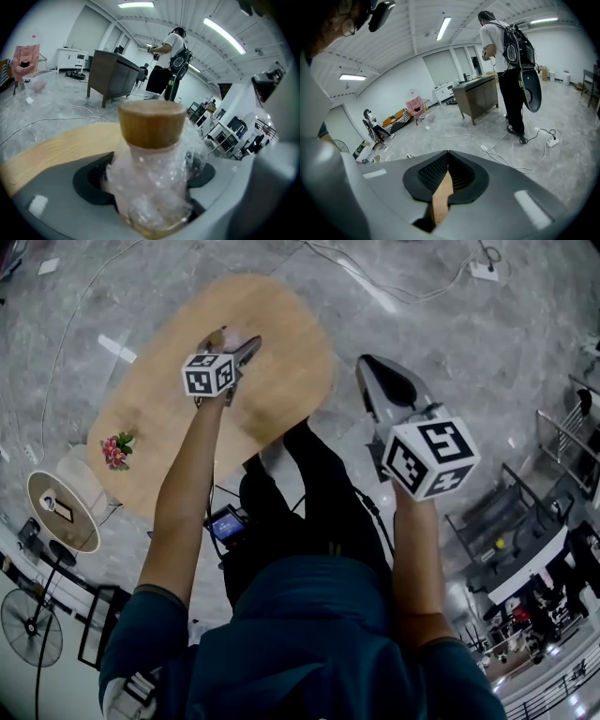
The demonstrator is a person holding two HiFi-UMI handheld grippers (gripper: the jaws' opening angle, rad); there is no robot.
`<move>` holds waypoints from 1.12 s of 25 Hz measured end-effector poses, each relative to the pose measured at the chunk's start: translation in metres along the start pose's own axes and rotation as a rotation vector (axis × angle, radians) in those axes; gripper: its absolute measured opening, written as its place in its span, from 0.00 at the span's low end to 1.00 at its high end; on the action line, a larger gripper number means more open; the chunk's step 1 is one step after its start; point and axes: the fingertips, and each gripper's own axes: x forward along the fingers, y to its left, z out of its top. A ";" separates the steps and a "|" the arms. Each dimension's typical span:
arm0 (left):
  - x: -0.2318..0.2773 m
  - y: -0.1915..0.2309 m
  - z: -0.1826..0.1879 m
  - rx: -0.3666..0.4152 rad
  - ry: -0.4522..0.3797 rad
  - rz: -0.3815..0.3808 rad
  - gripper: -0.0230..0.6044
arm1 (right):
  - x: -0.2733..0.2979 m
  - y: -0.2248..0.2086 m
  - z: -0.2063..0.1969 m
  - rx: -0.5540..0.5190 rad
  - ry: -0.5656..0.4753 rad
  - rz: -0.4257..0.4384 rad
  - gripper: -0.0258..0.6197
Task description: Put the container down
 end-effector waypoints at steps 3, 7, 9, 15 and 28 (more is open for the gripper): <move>0.009 0.005 -0.009 0.015 0.021 0.010 0.69 | 0.002 -0.004 -0.007 0.008 0.007 -0.006 0.05; 0.020 0.013 -0.022 0.039 0.045 0.023 0.69 | 0.006 -0.009 -0.019 0.015 0.020 -0.010 0.05; 0.025 0.016 -0.029 0.045 0.057 0.031 0.69 | 0.008 -0.011 -0.024 0.018 0.029 -0.012 0.05; 0.037 0.020 -0.044 0.056 0.078 0.049 0.69 | 0.010 -0.019 -0.036 0.026 0.044 -0.019 0.05; 0.043 0.022 -0.059 0.256 0.069 0.111 0.69 | 0.011 -0.015 -0.051 0.031 0.053 -0.015 0.05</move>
